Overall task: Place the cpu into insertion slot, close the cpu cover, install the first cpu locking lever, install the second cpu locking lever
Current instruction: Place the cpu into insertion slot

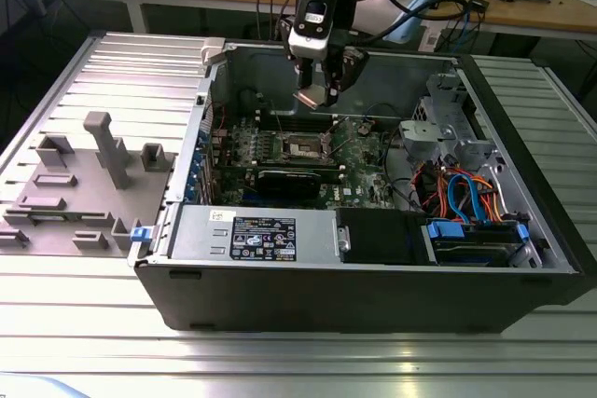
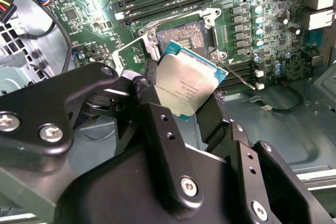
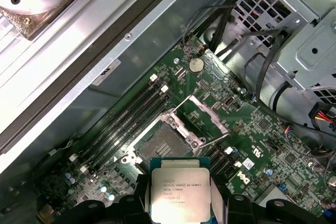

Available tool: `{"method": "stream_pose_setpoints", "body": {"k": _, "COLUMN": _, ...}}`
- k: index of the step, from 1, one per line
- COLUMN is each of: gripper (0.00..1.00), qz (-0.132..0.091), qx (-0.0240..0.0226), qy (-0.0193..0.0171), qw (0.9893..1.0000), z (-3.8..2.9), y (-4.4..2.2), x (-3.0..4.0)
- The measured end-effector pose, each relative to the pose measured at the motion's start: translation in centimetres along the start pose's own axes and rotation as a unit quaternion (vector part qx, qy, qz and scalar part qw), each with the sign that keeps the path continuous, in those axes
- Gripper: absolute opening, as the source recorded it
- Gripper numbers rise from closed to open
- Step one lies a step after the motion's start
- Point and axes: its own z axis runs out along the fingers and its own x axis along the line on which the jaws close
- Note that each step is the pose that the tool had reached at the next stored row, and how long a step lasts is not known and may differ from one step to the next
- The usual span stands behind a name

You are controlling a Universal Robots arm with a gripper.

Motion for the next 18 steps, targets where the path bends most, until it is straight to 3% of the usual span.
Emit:
{"method": "stream_pose_setpoints", "body": {"k": 3, "gripper": 0.54, "qz": 0.000, "qx": -0.0006, "qy": -0.0006, "qw": 1.0000, "z": 0.01, "y": 0.00, "x": 0.00}}
{"method": "stream_pose_setpoints", "body": {"k": 7, "gripper": 0.54, "qz": 0.003, "qx": -0.0057, "qy": -0.0076, "qw": 1.0000, "z": 0.17, "y": 0.01, "x": 0.01}}
{"method": "stream_pose_setpoints", "body": {"k": 12, "gripper": 0.54, "qz": 0.008, "qx": -0.0073, "qy": -0.0096, "qw": 0.9999, "z": 0.41, "y": 0.08, "x": 0.10}}
{"method": "stream_pose_setpoints", "body": {"k": 18, "gripper": 0.54, "qz": 0.051, "qx": -0.0066, "qy": -0.0119, "qw": 0.9986, "z": 0.79, "y": 0.12, "x": 0.16}}
